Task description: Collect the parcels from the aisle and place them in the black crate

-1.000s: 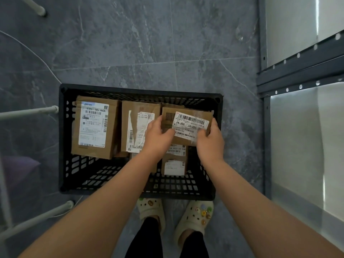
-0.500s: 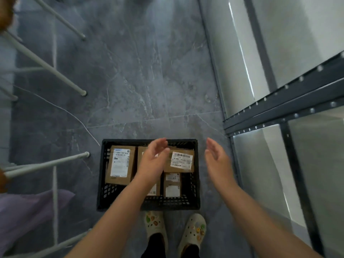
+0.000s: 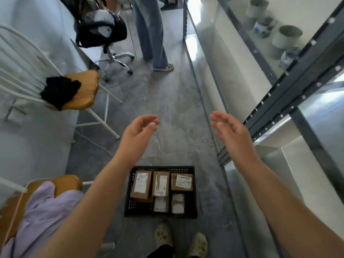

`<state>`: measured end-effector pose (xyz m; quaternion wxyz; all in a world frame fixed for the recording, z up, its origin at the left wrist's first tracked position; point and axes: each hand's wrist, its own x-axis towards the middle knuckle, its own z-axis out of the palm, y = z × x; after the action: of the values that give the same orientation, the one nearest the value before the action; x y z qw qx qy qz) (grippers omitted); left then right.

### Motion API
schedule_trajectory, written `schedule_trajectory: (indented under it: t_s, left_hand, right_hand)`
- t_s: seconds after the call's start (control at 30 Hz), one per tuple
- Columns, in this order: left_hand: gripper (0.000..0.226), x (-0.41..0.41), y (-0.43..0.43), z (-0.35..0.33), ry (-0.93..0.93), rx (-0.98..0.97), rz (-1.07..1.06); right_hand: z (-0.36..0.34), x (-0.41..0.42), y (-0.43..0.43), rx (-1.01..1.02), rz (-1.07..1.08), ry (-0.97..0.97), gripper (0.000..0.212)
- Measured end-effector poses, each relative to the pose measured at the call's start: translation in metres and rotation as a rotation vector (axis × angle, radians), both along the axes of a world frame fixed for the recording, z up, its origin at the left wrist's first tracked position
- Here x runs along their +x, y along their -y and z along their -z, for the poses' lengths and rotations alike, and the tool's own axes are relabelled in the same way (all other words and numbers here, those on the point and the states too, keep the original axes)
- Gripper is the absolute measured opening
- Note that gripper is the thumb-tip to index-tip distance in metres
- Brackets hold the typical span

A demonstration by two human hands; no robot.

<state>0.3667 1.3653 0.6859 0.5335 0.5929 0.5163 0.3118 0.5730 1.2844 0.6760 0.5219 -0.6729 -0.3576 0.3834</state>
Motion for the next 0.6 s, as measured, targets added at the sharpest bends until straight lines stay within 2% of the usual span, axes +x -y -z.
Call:
schedule_trajectory:
  t_s: [0.3,0.6]
  left_hand:
    - [0.019,0.026,0.027,-0.1,0.132,0.288,0.109]
    - [0.023,0.056,0.033,-0.153,0.339,0.396,0.327]
  right_hand:
    - [-0.09,0.003,0.024,0.236,0.006,0.026,0.026]
    - [-0.147,0.011,0.063,0.37,0.159,0.188,0.027]
